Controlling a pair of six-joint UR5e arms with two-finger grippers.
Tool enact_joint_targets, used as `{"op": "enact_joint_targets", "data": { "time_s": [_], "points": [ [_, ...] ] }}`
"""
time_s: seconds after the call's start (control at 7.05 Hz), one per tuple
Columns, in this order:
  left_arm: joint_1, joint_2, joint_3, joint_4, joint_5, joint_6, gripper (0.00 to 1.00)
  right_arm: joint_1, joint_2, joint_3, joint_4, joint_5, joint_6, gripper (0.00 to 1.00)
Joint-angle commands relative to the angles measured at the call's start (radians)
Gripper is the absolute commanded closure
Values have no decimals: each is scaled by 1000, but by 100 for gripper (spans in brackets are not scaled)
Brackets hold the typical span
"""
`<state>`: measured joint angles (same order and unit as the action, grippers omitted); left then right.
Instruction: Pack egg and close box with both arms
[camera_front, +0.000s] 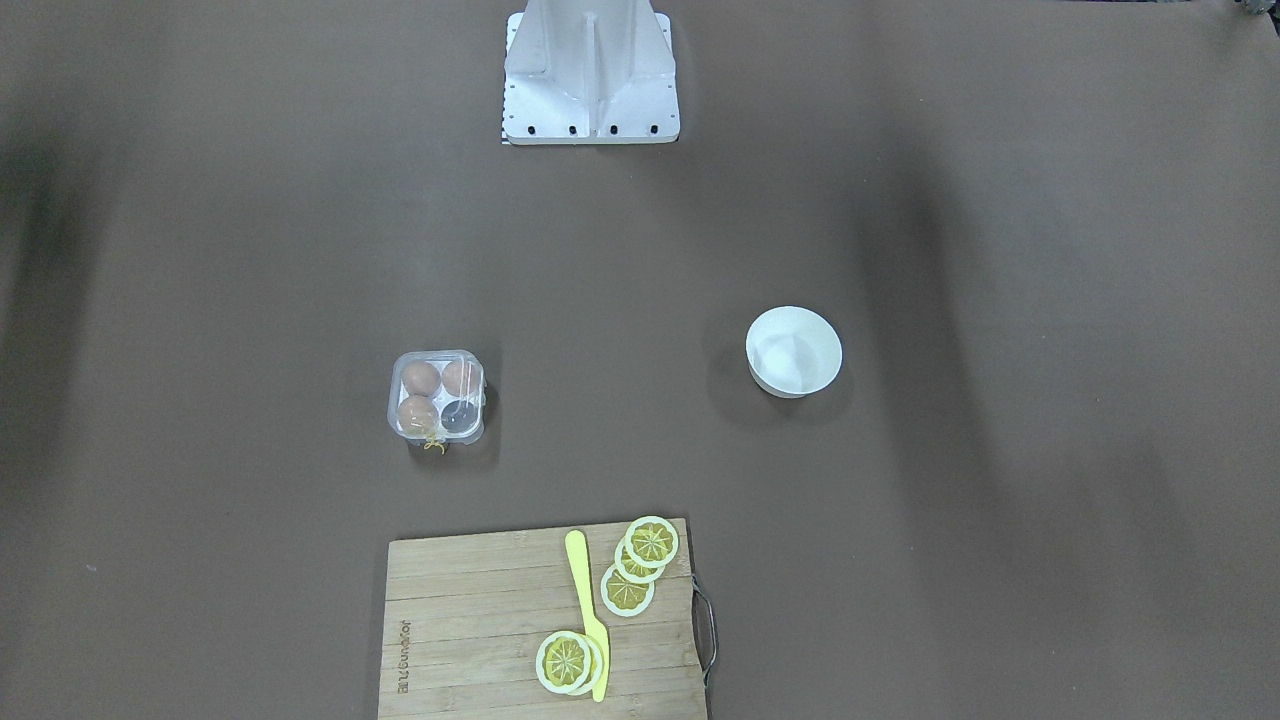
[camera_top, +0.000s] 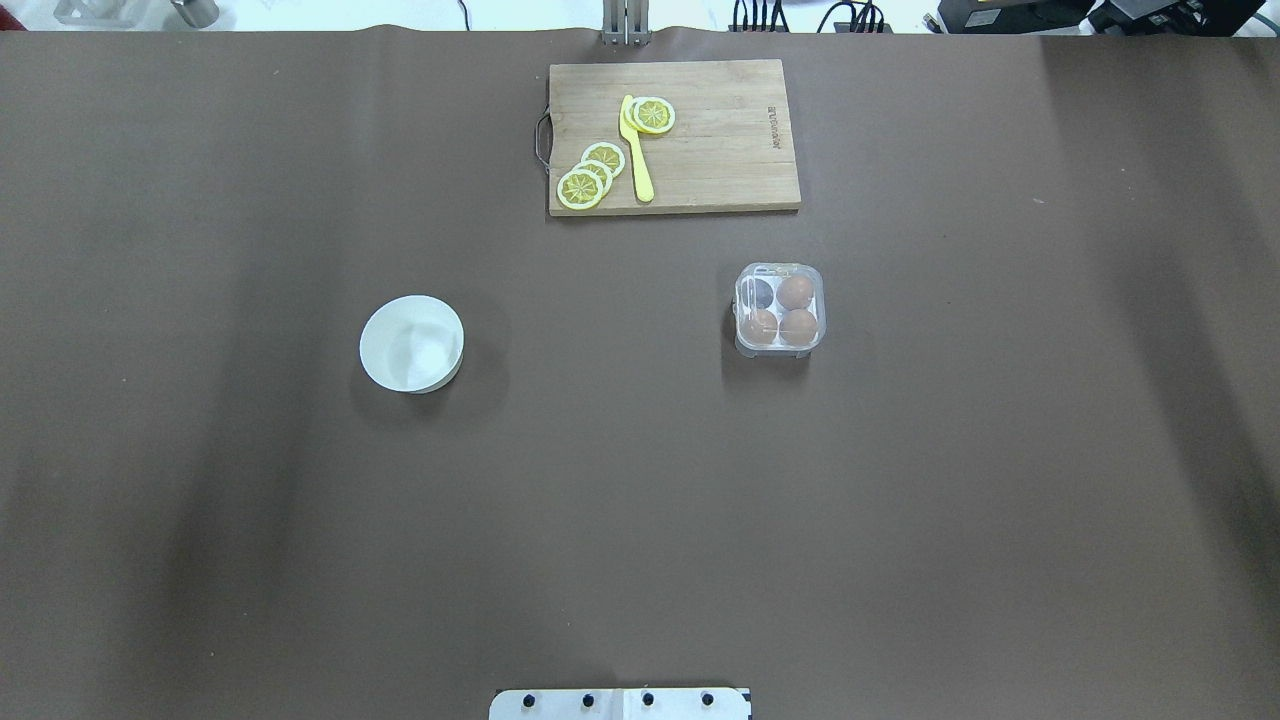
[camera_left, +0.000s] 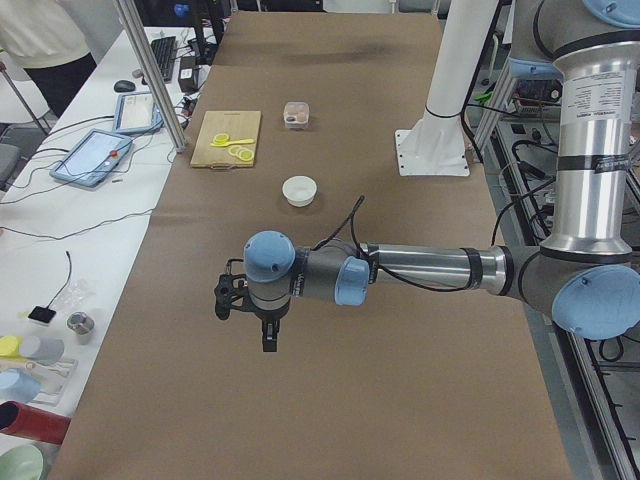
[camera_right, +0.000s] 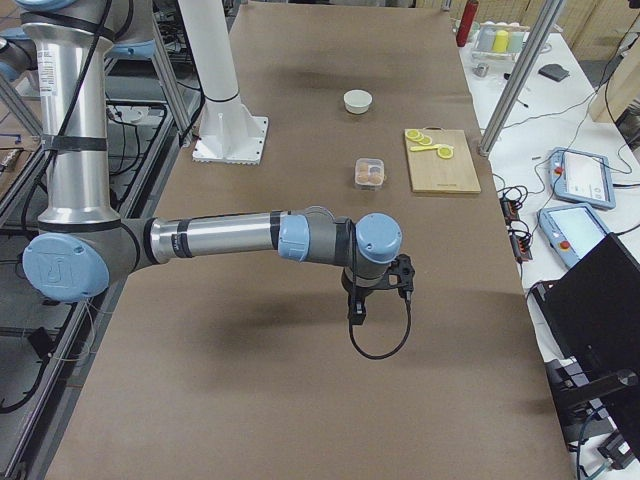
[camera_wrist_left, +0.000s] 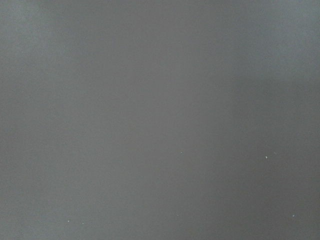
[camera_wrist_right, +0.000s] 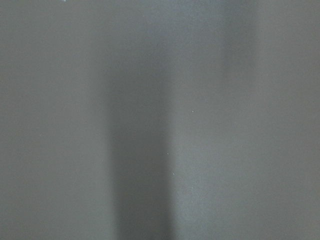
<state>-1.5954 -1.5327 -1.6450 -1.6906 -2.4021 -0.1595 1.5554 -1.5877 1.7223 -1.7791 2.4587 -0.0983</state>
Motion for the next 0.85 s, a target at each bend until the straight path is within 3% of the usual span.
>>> {"op": "enact_joint_targets", "data": {
  "time_s": [0.0,0.71],
  "points": [
    [2,-3,1,0,8,-2,2,3,0,0,1,2,0,0],
    [0,-1,1,0,8,-2,2,12,14,3,1,0,-1,0]
  ]
}}
